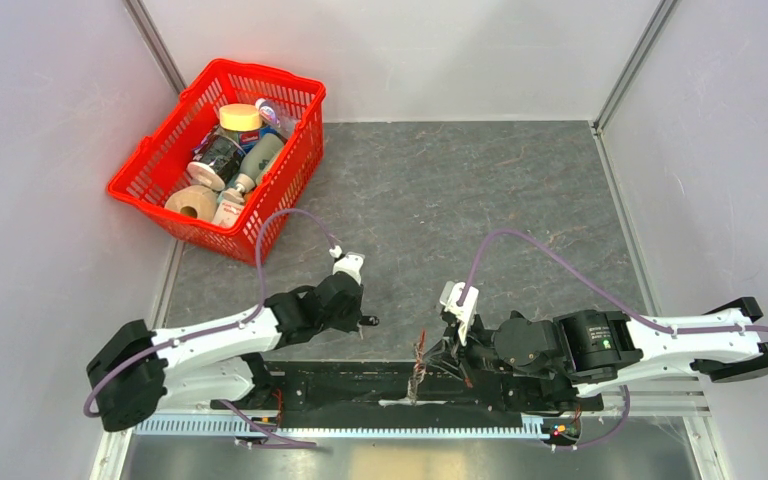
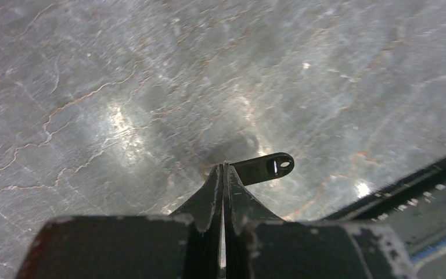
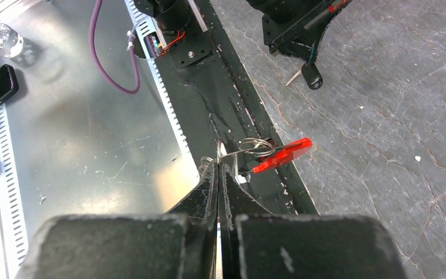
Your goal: Put the keys on the keyring
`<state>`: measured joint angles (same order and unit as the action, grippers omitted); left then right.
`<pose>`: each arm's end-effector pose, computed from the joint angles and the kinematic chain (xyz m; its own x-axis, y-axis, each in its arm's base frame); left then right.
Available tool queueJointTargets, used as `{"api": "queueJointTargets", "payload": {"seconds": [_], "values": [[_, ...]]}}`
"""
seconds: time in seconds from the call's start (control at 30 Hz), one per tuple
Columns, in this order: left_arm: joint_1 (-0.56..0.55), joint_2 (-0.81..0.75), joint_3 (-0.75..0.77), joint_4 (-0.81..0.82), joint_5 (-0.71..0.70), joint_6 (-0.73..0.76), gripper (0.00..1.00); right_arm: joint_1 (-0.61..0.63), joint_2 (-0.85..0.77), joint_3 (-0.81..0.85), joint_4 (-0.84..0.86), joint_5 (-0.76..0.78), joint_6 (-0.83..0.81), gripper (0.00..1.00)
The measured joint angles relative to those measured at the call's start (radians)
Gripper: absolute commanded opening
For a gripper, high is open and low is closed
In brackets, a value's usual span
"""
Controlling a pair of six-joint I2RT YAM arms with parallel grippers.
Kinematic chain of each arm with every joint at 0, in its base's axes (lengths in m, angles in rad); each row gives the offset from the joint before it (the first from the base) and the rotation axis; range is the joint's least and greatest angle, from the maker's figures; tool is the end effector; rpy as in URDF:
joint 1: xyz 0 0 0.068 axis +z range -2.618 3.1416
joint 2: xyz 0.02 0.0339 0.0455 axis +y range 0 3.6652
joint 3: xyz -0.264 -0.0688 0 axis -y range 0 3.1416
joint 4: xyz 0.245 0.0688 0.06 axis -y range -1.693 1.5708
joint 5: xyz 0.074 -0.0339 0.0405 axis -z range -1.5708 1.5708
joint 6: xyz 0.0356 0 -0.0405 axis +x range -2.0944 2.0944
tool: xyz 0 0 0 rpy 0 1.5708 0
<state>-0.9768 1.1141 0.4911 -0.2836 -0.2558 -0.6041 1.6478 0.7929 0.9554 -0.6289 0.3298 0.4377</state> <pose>0.1219 -0.1644 0.1708 -0.7685 0.1561 -0.6205 0.3377 0.9227 -0.1862 -0.0010 0.1634 0.3520 -0.3779 -0.3147 -0.8707 -0.8892 0.3853 0.2467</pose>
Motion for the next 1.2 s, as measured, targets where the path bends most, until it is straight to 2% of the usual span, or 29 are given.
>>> {"api": "queueJointTargets", "payload": {"seconds": [0.33, 0.77, 1.2], "values": [[0.000, -0.224, 0.050, -0.024, 0.189, 0.069, 0.02, 0.000, 0.003, 0.008, -0.033, -0.047, -0.006, 0.00], [0.000, -0.432, 0.169, -0.050, 0.613, 0.166, 0.02, 0.000, 0.017, 0.153, -0.168, -0.118, -0.074, 0.00], [0.000, -0.511, 0.179, 0.081, 0.881, 0.169, 0.02, 0.000, 0.093, 0.247, -0.233, -0.187, -0.116, 0.00]]}}
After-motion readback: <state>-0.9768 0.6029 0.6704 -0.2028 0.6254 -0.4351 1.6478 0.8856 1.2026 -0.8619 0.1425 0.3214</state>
